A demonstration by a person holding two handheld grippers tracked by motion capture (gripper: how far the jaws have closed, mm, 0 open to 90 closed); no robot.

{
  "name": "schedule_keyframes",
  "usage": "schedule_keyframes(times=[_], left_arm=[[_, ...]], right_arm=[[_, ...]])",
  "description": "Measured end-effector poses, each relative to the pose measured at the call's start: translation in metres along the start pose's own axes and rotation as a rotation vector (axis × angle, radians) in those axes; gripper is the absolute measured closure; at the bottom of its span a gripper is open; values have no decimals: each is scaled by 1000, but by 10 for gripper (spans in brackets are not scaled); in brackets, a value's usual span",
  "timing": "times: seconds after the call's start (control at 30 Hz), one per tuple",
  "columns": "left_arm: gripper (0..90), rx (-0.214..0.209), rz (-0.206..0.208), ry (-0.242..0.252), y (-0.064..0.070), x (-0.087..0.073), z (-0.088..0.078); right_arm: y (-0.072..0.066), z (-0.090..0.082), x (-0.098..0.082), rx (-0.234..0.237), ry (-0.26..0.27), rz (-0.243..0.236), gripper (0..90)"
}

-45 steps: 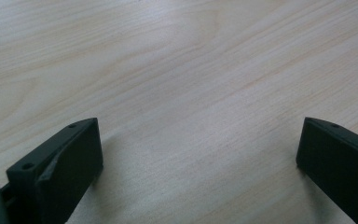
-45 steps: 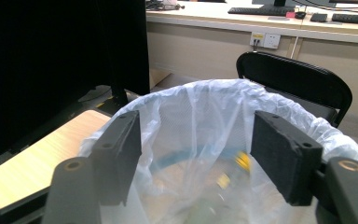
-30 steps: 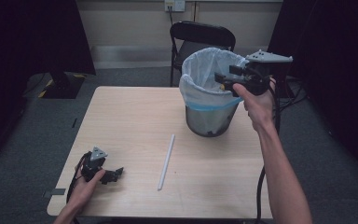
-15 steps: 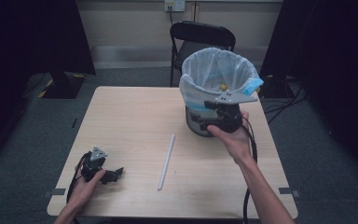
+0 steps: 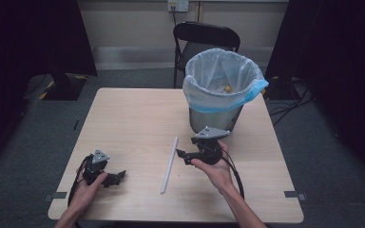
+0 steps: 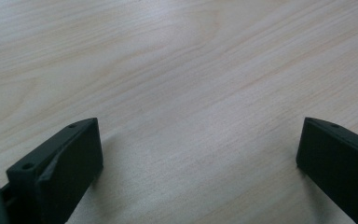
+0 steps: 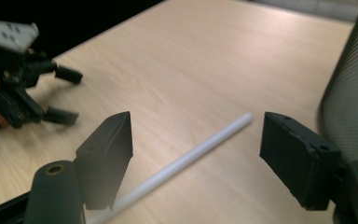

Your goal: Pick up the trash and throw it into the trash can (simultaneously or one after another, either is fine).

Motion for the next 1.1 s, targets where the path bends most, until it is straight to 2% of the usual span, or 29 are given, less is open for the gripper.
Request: schedule_keyframes(times=[0.03,0.13,0.17,0.2,0.23,0.27,0.3,0.37,0.47,0.6,0.63,0.73,0.8,0.93,0.97,1.0,1.03,1.07,1.1], left_arm=[[0,1,3,-2,0,0,0],[0,0,0,0,0,0,0],[0,0,0,0,0,0,0],[0,0,3,-2,0,0,0],[0,1,4,-2,0,0,0],[0,0,0,0,0,0,0],[0,0,2,-1,0,0,0],[0,0,0,0,0,0,0],[0,1,5,-2,0,0,0],[0,0,0,0,0,0,0],[0,0,0,0,0,0,0],[0,0,4,-2,0,0,0],[0,1,4,-3,0,0,0],[0,1,4,-2,0,0,0],[0,0,3,-2,0,0,0],[0,0,3,-2,0,0,0],[0,1,4,-2,0,0,0],[0,1,4,-2,0,0,0],[0,0,4,-2,0,0,0]], right_arm=[[-3,8,-9,17,-10,21,230],[-8,15,-17,15,-18,27,230],[-12,23,-26,26,-44,29,231],[-12,23,-26,26,-44,29,231],[-15,31,-36,54,-61,46,248],[-15,31,-36,54,-61,46,248],[-16,34,-40,73,-69,69,258],[-20,45,-50,65,-114,57,259],[-24,54,-57,72,-137,51,260],[-28,63,-61,69,-147,44,260],[-30,67,-62,61,-152,30,266],[-31,69,-64,76,-137,32,296],[-33,69,-65,43,-139,2,307],[-33,73,-70,20,-181,-22,321],[-34,73,-70,-1,-193,-41,379],[-34,73,-70,-1,-193,-41,379],[-33,72,-69,-8,-211,-46,441],[-33,72,-69,-8,-211,-46,441],[-30,69,-68,-10,-223,-58,509]])
Point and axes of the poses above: each handheld gripper's, and its own axes: z roughly forward along the jaws, x roughly out of its top, y roughly to its right, the point moved 1 cm from there along z, roughly forward along the jaws, and after that the axes turned 7 degrees about x, right-handed, at the moved point
